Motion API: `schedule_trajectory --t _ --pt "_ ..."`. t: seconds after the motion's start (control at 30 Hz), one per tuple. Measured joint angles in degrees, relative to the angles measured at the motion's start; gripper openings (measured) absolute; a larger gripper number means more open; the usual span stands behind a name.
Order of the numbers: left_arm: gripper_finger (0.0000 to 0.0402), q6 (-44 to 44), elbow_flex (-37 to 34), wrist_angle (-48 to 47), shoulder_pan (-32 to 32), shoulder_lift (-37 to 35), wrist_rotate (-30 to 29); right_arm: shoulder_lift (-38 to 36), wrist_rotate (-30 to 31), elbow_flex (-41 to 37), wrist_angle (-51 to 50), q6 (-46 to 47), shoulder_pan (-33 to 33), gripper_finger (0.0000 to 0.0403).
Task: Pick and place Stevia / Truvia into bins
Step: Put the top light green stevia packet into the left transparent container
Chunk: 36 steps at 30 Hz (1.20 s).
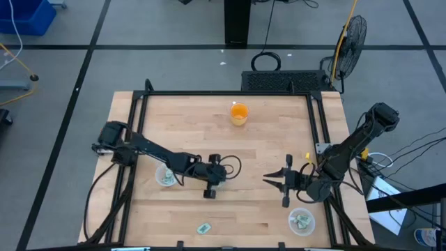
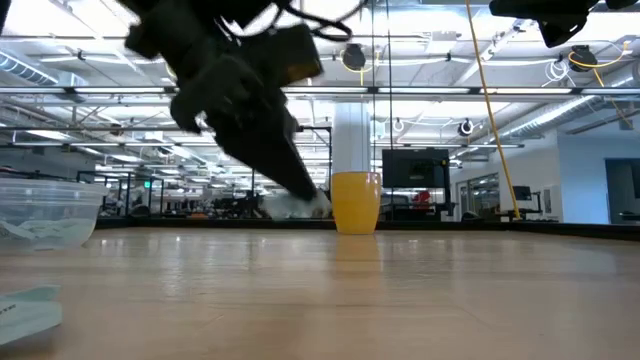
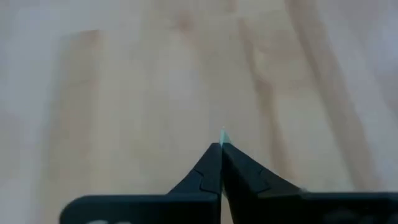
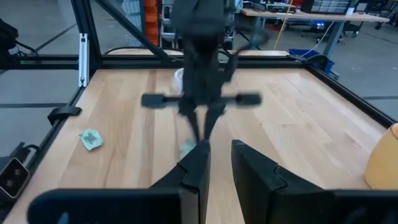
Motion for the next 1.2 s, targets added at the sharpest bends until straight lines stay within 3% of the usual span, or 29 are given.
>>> schedule_trajectory --t 0.17,0.3,0.43,0.57,0.73,0.9,1.2 --pt "0.0006 -2.6 0.0 -20.6 -0.4 -11.3 -6.2 0.0 -0.1 0.0 -1.1 2.0 0.0 0.0057" --pt "0.0009 -15.3 0.0 -36.3 -2.6 -19.2 -10.8 0.0 -0.1 0.0 -1.7 2.9 0.0 0.0057" --pt "0.0005 -31.2 -3.6 -46.5 -7.5 -24.2 -19.1 0.0 -0.1 0.0 -2.4 2.9 0.0 0.0057" --pt "0.0010 -46.1 -12.0 -46.8 -12.1 -27.5 -21.7 0.0 -0.1 -0.8 -2.0 2.9 -0.1 0.0057" --pt "0.0015 -57.1 -17.3 -46.1 -15.3 -28.2 -19.8 0.0 -0.1 -3.1 -1.6 2.9 -1.7 0.0057" --pt "0.0004 -58.6 -17.1 -45.9 -16.8 -28.2 -18.1 0.0 -0.3 -7.1 4.7 2.9 -3.9 0.0057" --pt "0.0004 -57.6 -12.1 -46.3 -19.7 -28.2 -20.1 0.0 -9.0 -9.4 12.9 0.0 -7.2 0.0057"
